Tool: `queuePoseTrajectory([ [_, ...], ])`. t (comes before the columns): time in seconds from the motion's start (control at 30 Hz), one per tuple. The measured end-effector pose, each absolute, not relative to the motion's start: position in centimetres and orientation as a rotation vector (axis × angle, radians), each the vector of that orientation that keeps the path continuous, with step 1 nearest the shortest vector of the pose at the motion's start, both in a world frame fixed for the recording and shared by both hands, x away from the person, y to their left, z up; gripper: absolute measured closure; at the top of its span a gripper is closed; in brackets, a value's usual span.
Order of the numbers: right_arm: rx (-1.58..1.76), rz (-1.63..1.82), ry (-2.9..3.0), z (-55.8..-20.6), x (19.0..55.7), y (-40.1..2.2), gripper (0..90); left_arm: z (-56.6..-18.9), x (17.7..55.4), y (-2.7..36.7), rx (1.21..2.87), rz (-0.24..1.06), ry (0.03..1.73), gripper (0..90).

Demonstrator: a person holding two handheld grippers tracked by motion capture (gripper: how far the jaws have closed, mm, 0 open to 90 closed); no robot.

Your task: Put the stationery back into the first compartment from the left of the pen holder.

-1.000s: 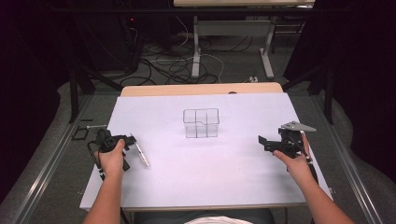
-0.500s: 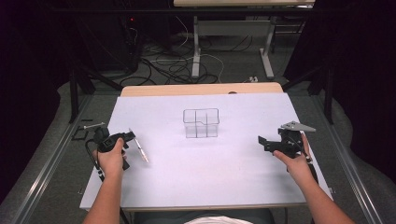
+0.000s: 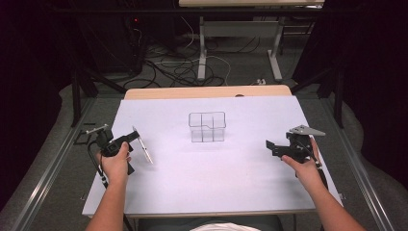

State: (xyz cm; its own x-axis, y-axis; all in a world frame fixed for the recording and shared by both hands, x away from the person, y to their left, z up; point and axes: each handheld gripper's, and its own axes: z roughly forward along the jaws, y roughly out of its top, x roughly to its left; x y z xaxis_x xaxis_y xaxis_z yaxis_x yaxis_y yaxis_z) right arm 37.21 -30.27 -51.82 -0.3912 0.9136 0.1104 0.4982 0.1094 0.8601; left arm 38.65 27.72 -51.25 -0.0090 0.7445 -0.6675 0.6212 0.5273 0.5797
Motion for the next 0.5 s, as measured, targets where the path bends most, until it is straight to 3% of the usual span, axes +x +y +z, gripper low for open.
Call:
queuePoseTrajectory([
  [0.5, 1.368, 1.216, 1.938, -51.8, 37.2, -30.3, 6.7, -49.3, 37.5, 26.9, 1.209, 0.352, 1.551, 80.8],
])
